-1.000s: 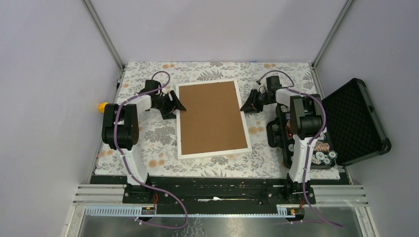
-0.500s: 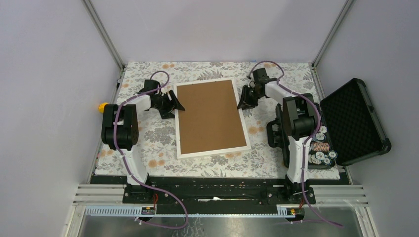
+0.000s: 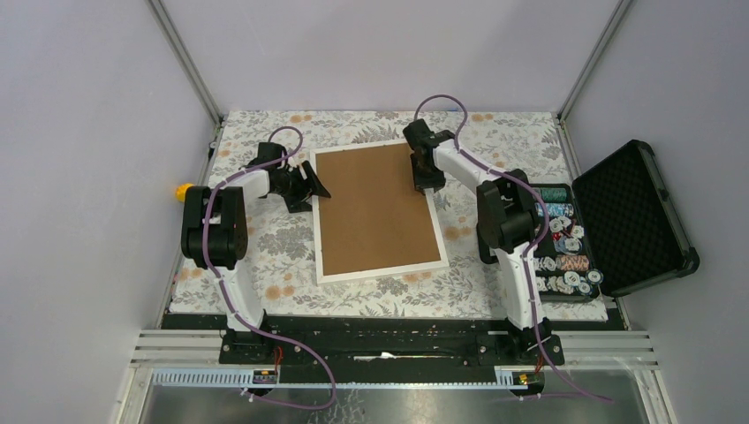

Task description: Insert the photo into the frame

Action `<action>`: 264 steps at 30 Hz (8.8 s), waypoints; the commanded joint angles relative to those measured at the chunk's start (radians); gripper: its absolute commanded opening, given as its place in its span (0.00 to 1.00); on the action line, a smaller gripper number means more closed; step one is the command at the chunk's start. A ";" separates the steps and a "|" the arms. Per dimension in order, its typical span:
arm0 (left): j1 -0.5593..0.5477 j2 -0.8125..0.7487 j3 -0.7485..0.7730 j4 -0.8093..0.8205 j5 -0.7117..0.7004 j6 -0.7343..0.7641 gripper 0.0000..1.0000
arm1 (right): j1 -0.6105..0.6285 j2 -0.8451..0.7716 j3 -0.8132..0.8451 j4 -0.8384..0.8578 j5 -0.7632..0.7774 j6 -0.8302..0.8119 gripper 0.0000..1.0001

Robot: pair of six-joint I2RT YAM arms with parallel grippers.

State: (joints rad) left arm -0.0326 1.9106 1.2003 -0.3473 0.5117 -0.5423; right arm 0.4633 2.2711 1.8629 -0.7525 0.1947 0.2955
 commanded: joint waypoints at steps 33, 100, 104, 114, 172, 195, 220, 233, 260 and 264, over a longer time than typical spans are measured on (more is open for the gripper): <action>-0.022 -0.360 -0.392 0.028 0.090 0.047 0.98 | -0.245 -0.763 -1.102 0.507 -0.724 0.073 0.37; -0.067 -0.507 -0.584 0.195 0.063 -0.145 0.99 | 0.218 -0.598 -0.928 0.290 -0.152 0.228 0.52; -0.067 -0.574 -0.634 0.215 0.039 -0.191 0.99 | 0.074 -0.693 -0.871 0.344 -0.344 0.157 0.71; -0.091 -0.584 -0.674 0.222 0.114 -0.188 0.99 | -0.011 -0.370 -0.571 0.376 -0.460 0.089 0.82; 0.057 0.137 0.483 -0.086 -0.329 0.162 0.99 | -0.029 -1.245 -1.460 0.799 -0.536 0.570 1.00; 0.059 0.243 0.512 0.264 -0.199 0.097 0.99 | -0.030 -0.953 -1.465 1.019 -0.408 0.740 1.00; -0.023 0.597 0.724 0.150 -0.059 0.006 0.94 | -0.031 -0.804 -1.312 0.973 -0.375 0.565 1.00; 0.055 0.098 0.120 0.040 -0.072 -0.078 0.90 | -0.062 -0.465 -0.857 0.813 -0.428 0.374 1.00; 0.146 -0.630 -0.397 -0.131 -0.270 -0.132 0.98 | -0.243 -0.238 -0.410 0.504 -0.803 0.165 0.92; 0.167 -0.520 -0.354 -0.024 -0.252 -0.129 0.99 | -0.263 -0.139 -0.290 0.480 -0.837 0.164 0.84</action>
State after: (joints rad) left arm 0.1162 1.3106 0.7971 -0.4942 0.2596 -0.6655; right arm 0.2226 2.0602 1.4521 -0.2371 -0.5476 0.4618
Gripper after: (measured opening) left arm 0.987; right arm 0.856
